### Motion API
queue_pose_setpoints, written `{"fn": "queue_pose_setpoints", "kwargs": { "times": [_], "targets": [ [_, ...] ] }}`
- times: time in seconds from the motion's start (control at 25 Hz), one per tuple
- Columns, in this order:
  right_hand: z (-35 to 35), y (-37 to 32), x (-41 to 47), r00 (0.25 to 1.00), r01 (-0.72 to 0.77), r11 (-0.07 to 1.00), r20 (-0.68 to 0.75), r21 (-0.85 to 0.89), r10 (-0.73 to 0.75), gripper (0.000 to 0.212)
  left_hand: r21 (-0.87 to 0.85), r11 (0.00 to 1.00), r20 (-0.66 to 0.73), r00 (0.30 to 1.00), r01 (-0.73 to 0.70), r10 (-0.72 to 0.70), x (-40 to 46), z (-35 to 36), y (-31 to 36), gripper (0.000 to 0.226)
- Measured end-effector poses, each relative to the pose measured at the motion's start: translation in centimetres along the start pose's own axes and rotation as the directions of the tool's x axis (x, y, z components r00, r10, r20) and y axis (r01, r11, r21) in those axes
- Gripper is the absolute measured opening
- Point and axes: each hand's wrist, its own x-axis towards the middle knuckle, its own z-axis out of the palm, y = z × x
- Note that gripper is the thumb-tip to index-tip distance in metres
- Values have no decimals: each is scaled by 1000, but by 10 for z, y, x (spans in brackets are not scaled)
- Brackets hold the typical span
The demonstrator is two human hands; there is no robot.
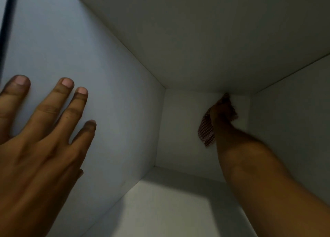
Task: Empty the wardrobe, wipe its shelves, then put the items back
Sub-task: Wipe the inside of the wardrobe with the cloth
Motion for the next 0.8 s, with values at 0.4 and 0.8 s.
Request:
{"fn": "queue_pose_setpoints", "kwargs": {
  "times": [0.4, 0.8],
  "targets": [
    [131, -14, -32, 455, 842, 508, 742, -180, -492, 62, 81, 992, -87, 990, -100, 107, -8, 3, -9, 92],
    [-22, 58, -1, 989, 143, 878, 88, -457, -116, 72, 55, 997, -150, 987, -50, 58, -6, 9, -10, 114]
  ]
}}
